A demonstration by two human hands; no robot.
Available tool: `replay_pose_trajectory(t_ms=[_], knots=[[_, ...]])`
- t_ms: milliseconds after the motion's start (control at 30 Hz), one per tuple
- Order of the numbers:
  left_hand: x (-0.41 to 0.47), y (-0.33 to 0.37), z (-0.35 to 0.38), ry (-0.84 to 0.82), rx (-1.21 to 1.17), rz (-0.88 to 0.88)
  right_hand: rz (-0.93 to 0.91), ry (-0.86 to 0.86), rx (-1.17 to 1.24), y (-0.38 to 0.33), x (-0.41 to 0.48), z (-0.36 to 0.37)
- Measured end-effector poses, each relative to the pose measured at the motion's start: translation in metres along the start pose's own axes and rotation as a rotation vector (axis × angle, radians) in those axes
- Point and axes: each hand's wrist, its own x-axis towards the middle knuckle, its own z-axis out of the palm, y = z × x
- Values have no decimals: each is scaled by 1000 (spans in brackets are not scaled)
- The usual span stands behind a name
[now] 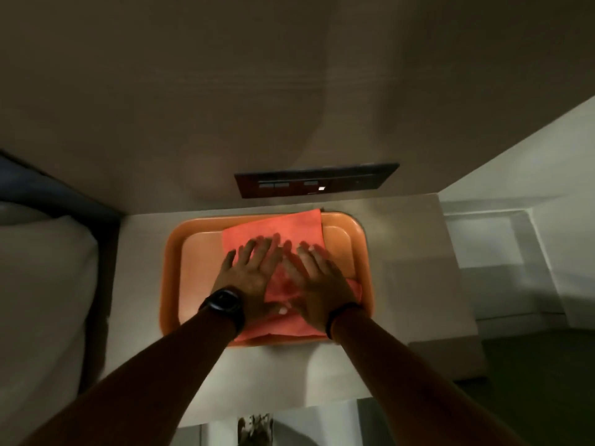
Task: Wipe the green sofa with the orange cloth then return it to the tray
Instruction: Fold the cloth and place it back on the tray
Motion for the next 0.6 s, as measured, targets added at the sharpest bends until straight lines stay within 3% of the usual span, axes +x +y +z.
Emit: replay_pose_trajectory(t_ms=[133,400,500,600], knots=[[7,12,26,-118,8,-56,105,-134,56,0,1,18],[10,18,18,-29,52,-123,142,16,70,14,-7,-9],[13,33,2,40,38,-136,269,201,387,15,-15,-48],[13,56,-29,147,39,-87,383,633,818,8,-43,-107]])
